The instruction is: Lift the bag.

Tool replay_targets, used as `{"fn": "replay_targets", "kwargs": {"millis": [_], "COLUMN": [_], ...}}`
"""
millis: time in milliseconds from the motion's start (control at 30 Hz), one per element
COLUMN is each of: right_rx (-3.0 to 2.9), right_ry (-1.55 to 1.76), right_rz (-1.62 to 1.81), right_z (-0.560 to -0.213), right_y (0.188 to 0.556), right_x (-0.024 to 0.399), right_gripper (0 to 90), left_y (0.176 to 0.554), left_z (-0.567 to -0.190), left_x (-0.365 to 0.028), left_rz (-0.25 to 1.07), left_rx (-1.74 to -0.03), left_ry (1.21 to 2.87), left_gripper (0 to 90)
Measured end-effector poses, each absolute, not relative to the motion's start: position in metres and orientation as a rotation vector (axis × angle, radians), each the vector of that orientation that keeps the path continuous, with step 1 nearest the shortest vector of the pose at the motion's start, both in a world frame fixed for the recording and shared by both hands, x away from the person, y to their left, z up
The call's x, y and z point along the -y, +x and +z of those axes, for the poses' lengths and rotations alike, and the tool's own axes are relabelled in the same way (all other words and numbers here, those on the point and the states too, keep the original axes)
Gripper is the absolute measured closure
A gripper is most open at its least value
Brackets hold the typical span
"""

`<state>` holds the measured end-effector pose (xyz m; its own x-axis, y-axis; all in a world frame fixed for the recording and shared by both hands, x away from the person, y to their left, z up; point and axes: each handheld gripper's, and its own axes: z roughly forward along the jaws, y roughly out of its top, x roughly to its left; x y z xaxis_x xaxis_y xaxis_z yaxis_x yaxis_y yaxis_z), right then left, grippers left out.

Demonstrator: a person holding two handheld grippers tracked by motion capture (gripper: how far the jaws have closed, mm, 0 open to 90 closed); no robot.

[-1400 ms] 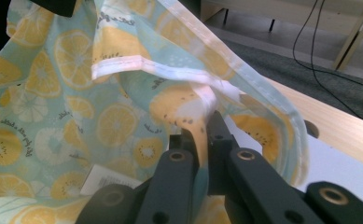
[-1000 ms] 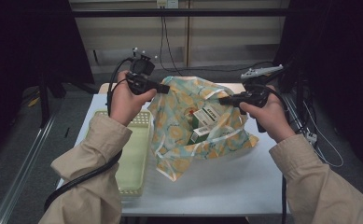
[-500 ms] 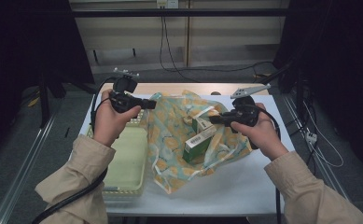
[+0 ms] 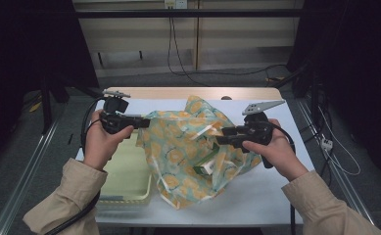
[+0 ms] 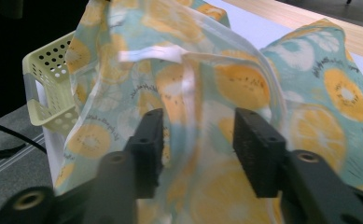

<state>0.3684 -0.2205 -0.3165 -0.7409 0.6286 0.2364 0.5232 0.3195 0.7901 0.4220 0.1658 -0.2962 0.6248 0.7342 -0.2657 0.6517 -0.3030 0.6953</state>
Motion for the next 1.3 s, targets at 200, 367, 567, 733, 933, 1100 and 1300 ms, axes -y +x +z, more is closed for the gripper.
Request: {"fn": "replay_targets", "kwargs": {"millis": [200, 367, 567, 733, 933, 1100, 1300], "right_rx": [-2.448, -2.420, -2.393, -2.383, -2.412, -2.400, -2.369], "right_ry": [1.093, 1.130, 1.178, 1.191, 1.154, 1.162, 1.193], "right_rz": [1.392, 1.364, 1.326, 1.306, 1.310, 1.339, 1.327], "right_z": [-0.314, -0.320, -0.338, -0.355, -0.372, -0.376, -0.385], "right_y": [0.364, 0.367, 0.374, 0.378, 0.380, 0.381, 0.374], "right_x": [0.230, 0.242, 0.254, 0.257, 0.249, 0.251, 0.264], "right_gripper": [41.1, 40.1, 41.1, 47.1, 57.5, 49.4, 34.0], "left_y": [0.425, 0.426, 0.428, 0.428, 0.430, 0.428, 0.418], "left_z": [-0.308, -0.309, -0.309, -0.307, -0.309, -0.310, -0.318], "left_x": [-0.179, -0.186, -0.183, -0.186, -0.196, -0.203, -0.205], "left_rz": [0.141, 0.170, 0.157, 0.176, 0.208, 0.216, 0.269], "left_rx": [-1.143, -1.167, -1.161, -1.151, -1.174, -1.104, -0.983], "left_ry": [2.024, 1.996, 1.961, 1.960, 1.957, 1.994, 2.051], "left_gripper": [74.5, 60.7, 26.7, 19.4, 13.9, 7.8, 5.7]}}
